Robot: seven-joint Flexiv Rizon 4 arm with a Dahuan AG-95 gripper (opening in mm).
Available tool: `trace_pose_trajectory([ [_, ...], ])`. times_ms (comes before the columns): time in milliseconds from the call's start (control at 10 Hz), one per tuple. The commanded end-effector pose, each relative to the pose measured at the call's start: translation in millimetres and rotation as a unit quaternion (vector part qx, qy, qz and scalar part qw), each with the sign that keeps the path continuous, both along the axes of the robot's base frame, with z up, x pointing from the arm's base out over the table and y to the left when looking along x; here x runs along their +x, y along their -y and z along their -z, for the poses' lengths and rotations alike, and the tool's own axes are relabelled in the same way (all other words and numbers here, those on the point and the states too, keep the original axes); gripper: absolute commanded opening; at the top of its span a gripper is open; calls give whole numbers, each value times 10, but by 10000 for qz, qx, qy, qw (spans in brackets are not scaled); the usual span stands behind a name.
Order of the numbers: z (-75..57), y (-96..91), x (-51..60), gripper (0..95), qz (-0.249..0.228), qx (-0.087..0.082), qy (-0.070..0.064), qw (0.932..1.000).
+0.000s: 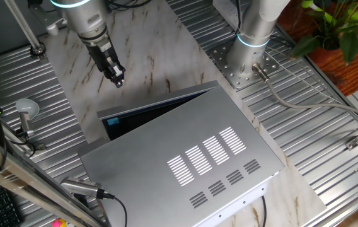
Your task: Open the microwave door
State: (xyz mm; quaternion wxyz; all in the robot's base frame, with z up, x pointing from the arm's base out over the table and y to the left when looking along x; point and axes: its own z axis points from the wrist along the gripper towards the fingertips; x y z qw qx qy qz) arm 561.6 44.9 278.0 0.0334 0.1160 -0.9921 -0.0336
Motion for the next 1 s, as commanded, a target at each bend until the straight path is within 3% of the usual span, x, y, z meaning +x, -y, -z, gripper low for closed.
trace_pose_trajectory([
  [100,-56,-72,-33,190,151,173,-7,9997],
  [500,-115,-374,19,190,365,231,9,9991],
  [900,-132,-722,203,190,566,253,18,9981],
  [1000,-136,-787,246,380,585,265,19,9979],
])
